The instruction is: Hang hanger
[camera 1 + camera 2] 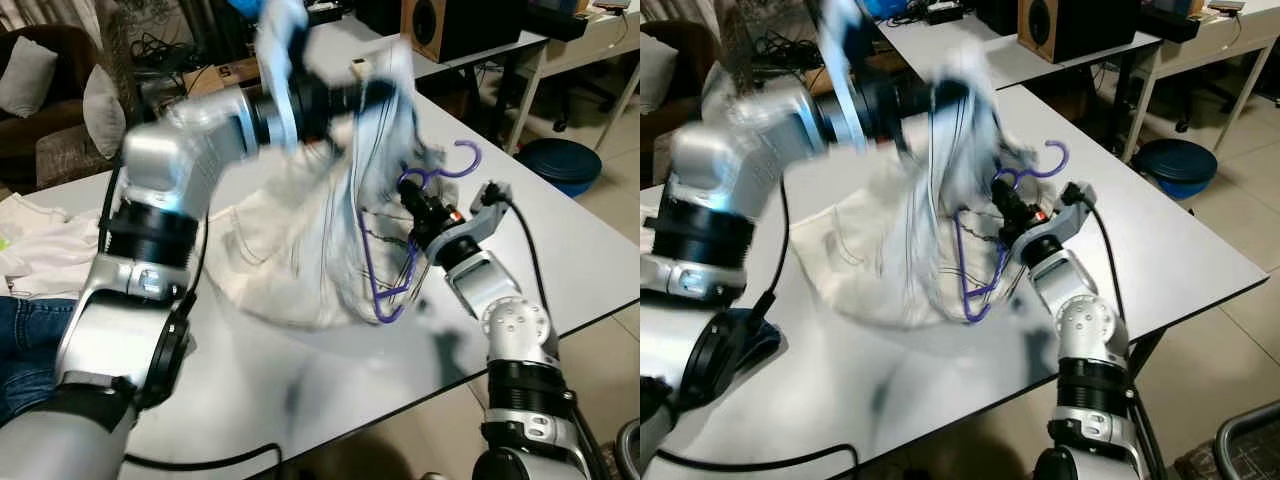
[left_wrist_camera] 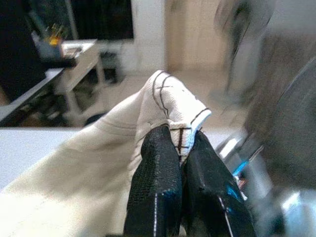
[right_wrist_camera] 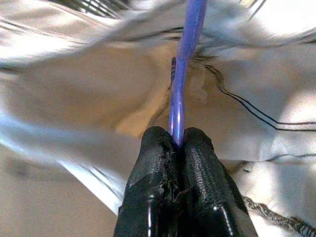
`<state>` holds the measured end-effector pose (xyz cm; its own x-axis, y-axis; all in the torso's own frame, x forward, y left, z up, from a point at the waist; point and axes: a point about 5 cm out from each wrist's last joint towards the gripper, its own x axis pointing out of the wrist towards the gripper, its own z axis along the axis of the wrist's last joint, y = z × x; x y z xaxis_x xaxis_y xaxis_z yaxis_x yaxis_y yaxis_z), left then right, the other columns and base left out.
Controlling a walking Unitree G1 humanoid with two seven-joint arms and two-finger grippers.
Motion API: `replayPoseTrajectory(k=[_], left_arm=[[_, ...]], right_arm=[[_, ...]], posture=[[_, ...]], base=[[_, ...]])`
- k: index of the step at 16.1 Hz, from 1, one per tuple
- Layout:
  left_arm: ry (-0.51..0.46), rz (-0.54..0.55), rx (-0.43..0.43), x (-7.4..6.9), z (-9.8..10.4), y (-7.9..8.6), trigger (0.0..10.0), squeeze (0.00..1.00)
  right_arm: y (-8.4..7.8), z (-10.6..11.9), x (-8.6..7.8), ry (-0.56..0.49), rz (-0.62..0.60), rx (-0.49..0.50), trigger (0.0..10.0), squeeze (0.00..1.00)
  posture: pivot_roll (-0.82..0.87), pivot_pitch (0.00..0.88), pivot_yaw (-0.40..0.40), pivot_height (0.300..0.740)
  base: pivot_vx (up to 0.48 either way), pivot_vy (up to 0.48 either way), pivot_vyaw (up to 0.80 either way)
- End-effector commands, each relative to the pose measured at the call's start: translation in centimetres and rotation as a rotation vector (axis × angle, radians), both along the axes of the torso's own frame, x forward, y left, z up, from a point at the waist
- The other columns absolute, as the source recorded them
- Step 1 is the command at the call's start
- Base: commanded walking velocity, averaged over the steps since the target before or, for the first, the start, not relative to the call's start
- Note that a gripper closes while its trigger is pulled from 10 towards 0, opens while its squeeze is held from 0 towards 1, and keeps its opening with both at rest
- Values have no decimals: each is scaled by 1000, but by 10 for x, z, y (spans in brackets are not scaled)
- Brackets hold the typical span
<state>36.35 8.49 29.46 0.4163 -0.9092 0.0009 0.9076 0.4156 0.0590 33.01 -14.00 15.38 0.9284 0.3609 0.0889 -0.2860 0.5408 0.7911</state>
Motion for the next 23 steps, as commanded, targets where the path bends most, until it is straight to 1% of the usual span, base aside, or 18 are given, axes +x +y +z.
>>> replayPoseTrajectory(k=[1,2,3,4,6,7,8,9,10,12,13,15,18,19,20,21,22,23], left_arm=[[-56,61,87,4,-4,16,0,0],[-58,68,122,4,-8,21,0,0],[-50,60,195,0,-21,31,0,0],[-36,60,214,-2,-27,35,0,0],[-12,64,331,-10,-51,52,0,0],[-2,62,348,-13,-56,56,0,0],[16,37,330,-18,-56,55,0,0],[42,-16,281,-27,-55,50,0,0],[67,-54,202,-35,-52,43,0,0],[116,-65,35,-40,-45,23,0,0],[121,-13,-44,-35,-41,14,0,0],[88,111,-108,-23,-34,7,0,0],[63,180,-148,-17,-25,8,0,0],[63,187,-152,-16,-24,8,0,0],[58,205,-153,-15,-24,9,0,0],[63,198,-125,-15,-27,8,0,0],[64,192,-114,-16,-28,8,0,0],[57,203,-100,-16,-29,8,0,0]], right_arm=[[-3,14,-5,-68,21,26,10000,0],[-7,16,-7,-76,19,27,10000,0],[-14,14,-8,-70,3,7,10000,0],[-15,13,-8,-65,-3,-7,10000,0],[-12,10,-4,-58,-14,-36,10000,0],[-10,12,-3,-72,-29,-51,10000,0],[-9,13,-1,-78,-42,-38,10000,0],[-7,12,4,-68,-74,-8,10000,0],[-5,9,9,-41,-125,15,10000,0],[10,1,13,17,-210,19,10000,0],[19,-4,11,61,-277,-12,10000,0],[37,-9,-1,95,-280,-38,10000,0],[37,-8,-14,139,-350,31,10000,0],[37,-9,-16,148,-354,41,10000,0],[43,-9,-20,166,-331,63,10000,0],[51,-8,-24,170,-307,67,10000,0],[52,-9,-23,174,-309,66,10000,0],[49,-9,-21,194,-327,108,10000,0]], posture=[[-159,0,178,740],[-160,0,175,740],[-163,0,168,740],[-160,0,160,740],[-141,9,129,740],[-136,14,122,740],[-118,28,105,740],[-109,38,96,740],[-103,46,91,740],[-99,57,89,740],[-100,61,90,740],[-101,64,90,740],[-116,66,107,740],[-116,66,107,740],[-122,65,111,740],[-123,60,113,740],[-123,60,113,740],[-122,59,113,740]], base=[[0,0,0],[0,0,0],[0,0,0],[0,0,0],[0,0,0],[0,0,0],[0,0,0],[0,0,0],[0,0,0],[0,0,0],[0,0,0],[0,0,0],[0,0,0],[0,0,0],[0,0,0],[0,0,0],[0,0,0],[0,0,0]])
